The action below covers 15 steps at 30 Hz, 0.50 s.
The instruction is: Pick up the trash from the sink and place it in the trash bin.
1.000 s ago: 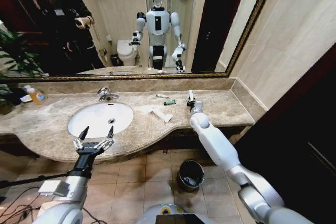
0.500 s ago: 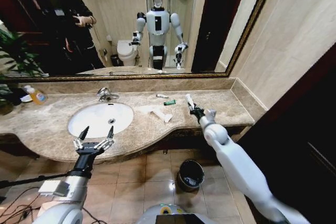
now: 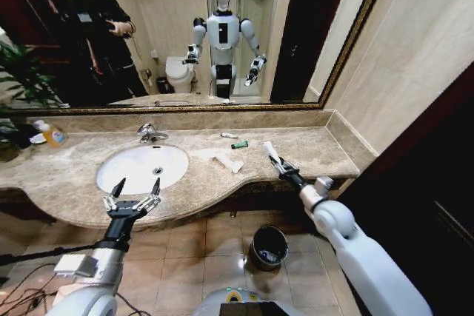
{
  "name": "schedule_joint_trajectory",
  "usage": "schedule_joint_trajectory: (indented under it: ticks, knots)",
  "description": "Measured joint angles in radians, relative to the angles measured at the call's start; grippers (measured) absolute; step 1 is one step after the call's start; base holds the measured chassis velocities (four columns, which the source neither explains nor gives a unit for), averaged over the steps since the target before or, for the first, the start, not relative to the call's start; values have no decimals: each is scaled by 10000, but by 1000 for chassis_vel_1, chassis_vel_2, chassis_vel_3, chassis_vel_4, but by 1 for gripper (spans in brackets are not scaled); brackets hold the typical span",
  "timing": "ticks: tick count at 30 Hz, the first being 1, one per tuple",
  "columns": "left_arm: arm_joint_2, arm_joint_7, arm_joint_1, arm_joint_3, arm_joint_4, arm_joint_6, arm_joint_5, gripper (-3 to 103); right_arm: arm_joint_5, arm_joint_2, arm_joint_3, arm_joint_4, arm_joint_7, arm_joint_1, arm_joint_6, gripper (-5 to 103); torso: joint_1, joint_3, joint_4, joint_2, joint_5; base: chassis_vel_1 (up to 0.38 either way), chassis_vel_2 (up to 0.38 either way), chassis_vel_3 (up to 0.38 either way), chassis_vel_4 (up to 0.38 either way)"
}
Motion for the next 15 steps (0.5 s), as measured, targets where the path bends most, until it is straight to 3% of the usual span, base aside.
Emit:
schedule_joint_trajectory:
  ticks: [1,2,7,15]
  knots:
    - [0,0,0,1,0,0,0,100,3,42,367,52,-570,-399,24,22,0,0,0,0,1,0,0,0,0]
    - [0,0,0,1,0,0,0,100,3,42,367,52,-570,-399,24,22,0,0,0,0,1,0,0,0,0]
    - [0,0,0,0,0,0,0,100,-80,330,1295,-38,-2255,-1460,357,22,-1,0,-1,0,-2,0,0,0,0]
    - [0,0,0,1,0,0,0,100,-720,790,1301,-1144,-2738,-1901,1176,22,0,1,0,-1,-1,0,0,0,0]
